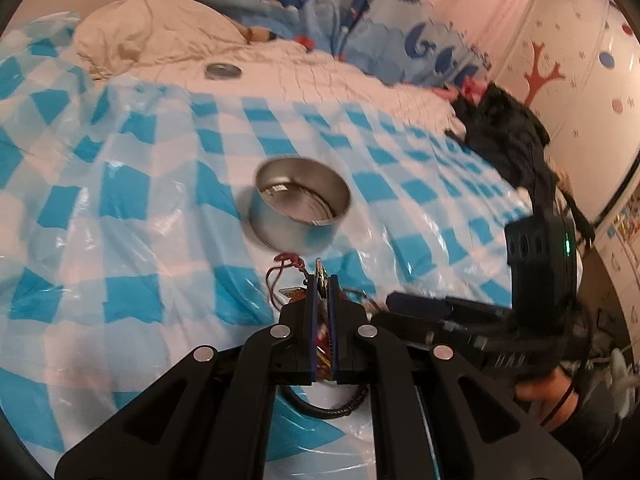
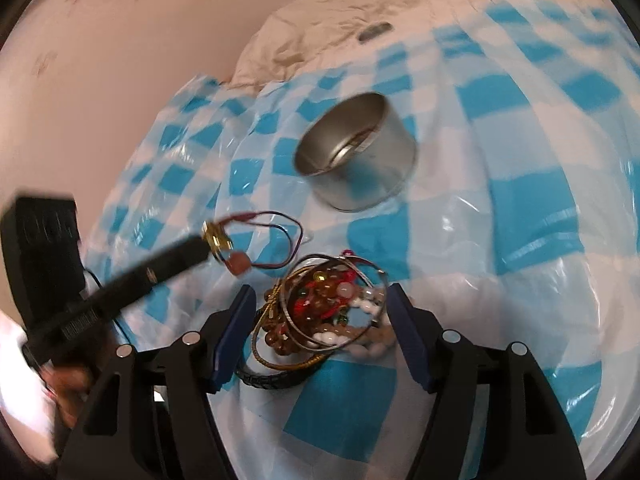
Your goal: Organize jewelry
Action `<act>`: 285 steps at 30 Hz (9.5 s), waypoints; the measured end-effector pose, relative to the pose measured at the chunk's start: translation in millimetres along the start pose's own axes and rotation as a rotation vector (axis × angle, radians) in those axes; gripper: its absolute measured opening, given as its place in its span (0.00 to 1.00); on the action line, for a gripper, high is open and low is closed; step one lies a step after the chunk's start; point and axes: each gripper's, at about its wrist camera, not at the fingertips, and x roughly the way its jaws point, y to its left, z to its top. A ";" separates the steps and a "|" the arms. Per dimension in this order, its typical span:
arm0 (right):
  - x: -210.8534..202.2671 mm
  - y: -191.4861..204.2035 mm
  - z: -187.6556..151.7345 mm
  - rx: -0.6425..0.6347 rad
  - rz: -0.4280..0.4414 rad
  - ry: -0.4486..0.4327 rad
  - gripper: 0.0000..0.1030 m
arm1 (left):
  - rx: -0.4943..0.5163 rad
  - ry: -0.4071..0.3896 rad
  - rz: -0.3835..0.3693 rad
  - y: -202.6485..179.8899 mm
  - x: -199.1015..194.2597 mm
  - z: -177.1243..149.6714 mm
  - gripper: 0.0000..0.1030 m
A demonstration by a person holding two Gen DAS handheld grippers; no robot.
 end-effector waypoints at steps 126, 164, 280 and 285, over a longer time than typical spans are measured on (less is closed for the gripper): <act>-3.9 49.8 -29.2 -0.296 -0.278 -0.083 0.76 | -0.085 -0.020 0.278 20.0 -2.5 18.0 0.70; -22.3 -17.7 -6.1 0.081 -0.053 -0.130 0.09 | -0.058 -0.009 0.316 24.4 -1.3 19.0 0.76; -46.2 14.7 20.0 -0.031 -0.011 -0.236 0.08 | 0.081 0.047 0.222 -14.2 99.2 69.5 0.28; -43.8 13.2 19.6 -0.030 -0.020 -0.226 0.08 | 0.096 0.042 0.274 -15.6 97.5 68.4 0.51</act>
